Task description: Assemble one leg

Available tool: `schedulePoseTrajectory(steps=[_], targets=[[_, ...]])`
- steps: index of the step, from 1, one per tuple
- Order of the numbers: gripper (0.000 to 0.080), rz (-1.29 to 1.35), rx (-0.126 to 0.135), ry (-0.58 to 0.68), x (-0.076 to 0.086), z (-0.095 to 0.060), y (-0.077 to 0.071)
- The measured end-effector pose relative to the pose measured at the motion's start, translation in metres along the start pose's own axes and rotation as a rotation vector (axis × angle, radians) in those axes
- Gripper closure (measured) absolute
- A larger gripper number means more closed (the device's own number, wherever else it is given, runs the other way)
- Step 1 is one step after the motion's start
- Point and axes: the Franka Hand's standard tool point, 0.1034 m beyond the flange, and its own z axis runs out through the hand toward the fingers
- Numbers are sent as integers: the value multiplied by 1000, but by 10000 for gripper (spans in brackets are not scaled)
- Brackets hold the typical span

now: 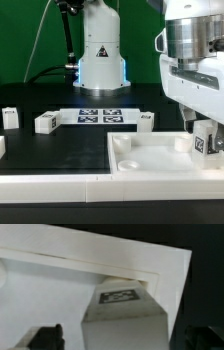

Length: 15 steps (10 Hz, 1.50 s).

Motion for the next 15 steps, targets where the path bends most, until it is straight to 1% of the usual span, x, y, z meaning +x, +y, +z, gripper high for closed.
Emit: schedulePoseTrajectory(steps=[1, 2, 4, 8, 10, 11, 15], targets=[[165, -137, -8, -1, -1, 0, 1], [154, -198, -8, -1, -2, 0, 1], [151, -429, -9, -3, -3, 0, 1], [151, -835, -21, 5, -2, 1, 0], [151, -969, -30, 12, -3, 0, -1], [151, -1082, -38, 10, -3, 0, 0], [151, -1483, -62, 9, 4, -1, 0]])
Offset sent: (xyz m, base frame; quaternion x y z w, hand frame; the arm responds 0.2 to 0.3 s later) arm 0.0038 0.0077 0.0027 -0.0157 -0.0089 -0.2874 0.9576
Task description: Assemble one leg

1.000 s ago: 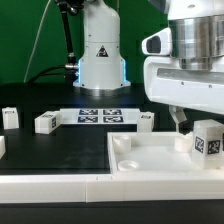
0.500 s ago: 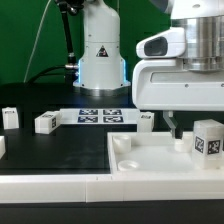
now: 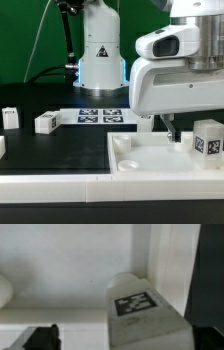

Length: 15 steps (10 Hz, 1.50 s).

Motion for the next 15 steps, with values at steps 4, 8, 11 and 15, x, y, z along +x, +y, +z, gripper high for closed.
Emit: schedulePoseTrajectory(steps=[4, 8, 11, 15], targets=[[357, -44, -1, 1, 0, 0, 1], [511, 50, 3, 1, 0, 0, 0], [511, 393, 6, 4, 0, 1, -4], [509, 841, 42, 16, 0, 1, -5]])
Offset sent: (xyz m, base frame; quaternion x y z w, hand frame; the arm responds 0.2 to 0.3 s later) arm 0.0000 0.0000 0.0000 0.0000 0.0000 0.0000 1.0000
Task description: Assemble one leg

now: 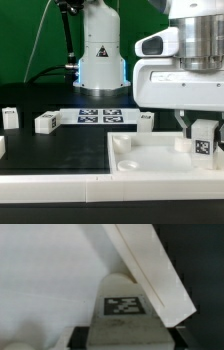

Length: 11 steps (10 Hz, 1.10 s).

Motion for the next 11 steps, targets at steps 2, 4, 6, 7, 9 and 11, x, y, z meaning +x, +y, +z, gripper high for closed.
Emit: schedulePoseTrajectory(steps=[2, 4, 6, 7, 9, 11], targets=[[509, 215, 5, -5, -1, 0, -1], [509, 455, 13, -12, -3, 1, -2], [509, 683, 20, -17, -6, 2, -4], [509, 847, 21, -18, -6, 2, -5], [509, 1033, 25, -28, -5, 2, -4], [509, 1142, 24, -31, -4, 1, -4]])
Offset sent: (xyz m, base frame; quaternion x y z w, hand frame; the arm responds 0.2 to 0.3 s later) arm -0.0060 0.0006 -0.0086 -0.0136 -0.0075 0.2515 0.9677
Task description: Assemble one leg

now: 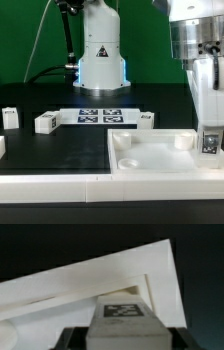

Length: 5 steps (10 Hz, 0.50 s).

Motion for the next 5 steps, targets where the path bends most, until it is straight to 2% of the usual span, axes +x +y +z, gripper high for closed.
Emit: schedulePoseTrajectory(steps=[1, 2, 3, 4, 5], targets=[[509, 1, 1, 0, 0, 0, 0], [391, -7, 0, 0, 0, 0, 0], [391, -48, 0, 0, 0, 0, 0], [256, -112, 1, 0, 3, 0, -1], [172, -139, 1, -1, 3, 0, -2]])
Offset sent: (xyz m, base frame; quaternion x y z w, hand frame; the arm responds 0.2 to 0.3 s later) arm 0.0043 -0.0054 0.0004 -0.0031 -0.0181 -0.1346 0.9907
